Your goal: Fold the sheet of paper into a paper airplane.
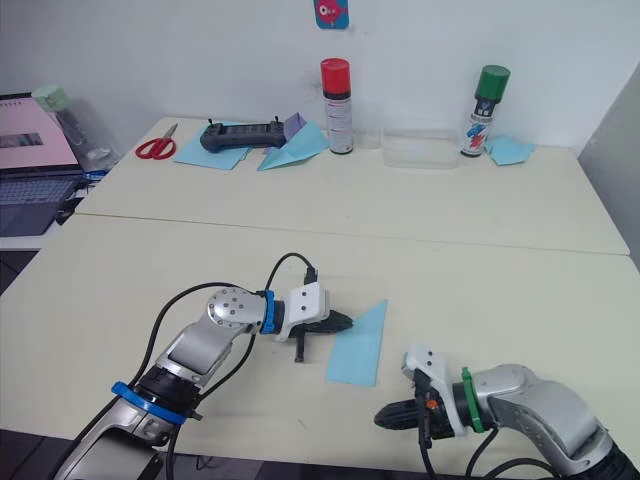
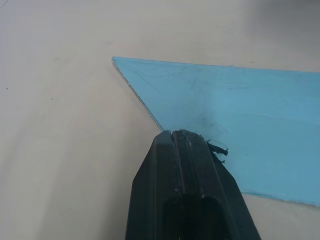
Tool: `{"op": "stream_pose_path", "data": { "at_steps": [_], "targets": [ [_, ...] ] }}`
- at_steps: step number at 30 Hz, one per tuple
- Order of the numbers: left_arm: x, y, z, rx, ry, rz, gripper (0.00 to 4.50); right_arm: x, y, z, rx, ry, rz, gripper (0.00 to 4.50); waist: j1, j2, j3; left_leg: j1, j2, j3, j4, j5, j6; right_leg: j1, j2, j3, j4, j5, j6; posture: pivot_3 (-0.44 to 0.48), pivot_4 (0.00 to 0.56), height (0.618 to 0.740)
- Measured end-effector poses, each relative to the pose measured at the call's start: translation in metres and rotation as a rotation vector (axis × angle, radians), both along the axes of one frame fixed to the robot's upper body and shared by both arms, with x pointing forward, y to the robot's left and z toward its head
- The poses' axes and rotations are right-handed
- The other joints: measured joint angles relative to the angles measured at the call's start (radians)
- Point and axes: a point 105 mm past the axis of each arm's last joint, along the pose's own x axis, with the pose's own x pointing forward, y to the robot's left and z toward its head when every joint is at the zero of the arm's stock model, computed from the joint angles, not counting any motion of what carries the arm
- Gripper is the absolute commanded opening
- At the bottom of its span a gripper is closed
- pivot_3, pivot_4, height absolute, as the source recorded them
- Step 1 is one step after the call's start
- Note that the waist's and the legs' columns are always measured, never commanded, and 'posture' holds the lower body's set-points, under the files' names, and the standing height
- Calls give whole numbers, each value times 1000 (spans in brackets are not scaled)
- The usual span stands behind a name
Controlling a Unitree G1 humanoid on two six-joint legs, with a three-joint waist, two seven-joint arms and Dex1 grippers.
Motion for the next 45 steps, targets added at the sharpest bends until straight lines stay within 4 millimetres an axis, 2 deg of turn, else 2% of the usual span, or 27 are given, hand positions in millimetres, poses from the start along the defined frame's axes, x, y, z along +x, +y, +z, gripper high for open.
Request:
{"op": "stream_pose_path", "data": {
  "at_steps": [1, 4, 6, 10, 16, 23, 29, 32, 33, 35, 37, 41, 44, 45],
  "targets": [
    [1, 0, 0, 0, 0, 0, 0, 4, -1, 6, 20, 2, -28, 14, 0, 0, 0, 0, 0, 0, 0, 0, 0, 0, 0, 0, 0, 0, 0, 0, 150, 740],
    [2, 0, 0, -2, 0, 1, 0, 27, -2, 19, 66, -43, -157, 626, 0, 0, 0, 0, 0, 0, 1, 0, 0, 0, 0, 0, 1, 0, 1, 0, 150, 740],
    [2, -1, -1, -6, -2, -2, 0, 46, -5, 24, 77, -58, -268, 1306, 1, 0, 0, 0, -1, 0, 1, 0, 0, 0, 0, 0, 1, 1, 0, 0, 150, 740],
    [3, -4, 0, -14, -4, -6, 0, 64, -14, 18, 39, -28, -426, 2754, 2, 0, 0, -2, -1, 0, 1, 0, 0, -1, -1, 1, 0, 1, 1, 0, 150, 740],
    [5, -5, 0, -20, -3, 0, 0, 89, -3, 20, 34, 14, -569, 2754, 0, 1, 0, -1, -1, 0, 1, 0, 0, -1, 0, 1, 2, 1, 1, 0, 150, 740],
    [5, -5, 0, -25, -3, 8, 0, 91, -2, 22, 17, 66, -610, 2754, 0, 2, 0, -2, -1, 0, 1, 0, 0, -1, 0, 1, 1, 1, 1, 0, 150, 740],
    [7, -4, 4, -76, 53, 56, 0, 91, -5, 24, 3, 43, -597, 2754, -1, 2, 1, -3, -1, 0, 1, 0, 0, -3, 0, 0, 1, 1, 1, 0, 150, 740],
    [20, 20, 23, -64, 35, 63, 694, 90, -16, 30, -24, -6, -569, 2785, -3, 3, 5, -13, 0, -1, 3, 1, 0, -13, 1, 0, 3, 3, 2, 0, 150, 740],
    [26, 34, 35, -36, -3, 51, 958, 91, -21, 32, -31, -18, -571, 2785, -4, 3, 5, -16, 1, -1, 3, 1, 0, -16, 2, 0, 3, 3, 2, 0, 150, 740],
    [33, 47, 53, -20, -68, 18, 1660, 91, -26, 36, -28, -33, -575, 2785, -3, 4, 6, -16, 1, 0, 2, 1, 0, -16, 2, 0, 3, 3, 1, 0, 150, 740],
    [31, 45, 55, -5, -111, -73, 2251, 88, -23, 41, -5, -42, -546, 2785, -2, 5, 6, -17, 0, 0, 1, 0, 1, -16, 2, 0, 2, 3, 2, 0, 150, 740],
    [27, 36, 39, 9, -155, -210, 3534, 82, -22, 50, 13, -74, -512, 2785, 0, 5, 7, -21, 0, -1, 2, 0, 1, -19, 2, -2, 2, 4, -2, 0, 150, 740],
    [31, 21, 44, 15, -294, -319, 4477, 79, -20, 57, 28, -101, -500, 2785, 2, 4, 7, -22, 0, -2, 3, 0, 1, -19, 2, -3, 2, 5, -2, 0, 150, 740],
    [32, 18, 46, 20, -338, -349, 4477, 78, -18, 59, 33, -106, -492, 2785, 1, 4, 7, -22, 0, -2, 3, 0, 1, -19, 2, -3, 2, 5, -2, 0, 150, 740]
  ]
}}
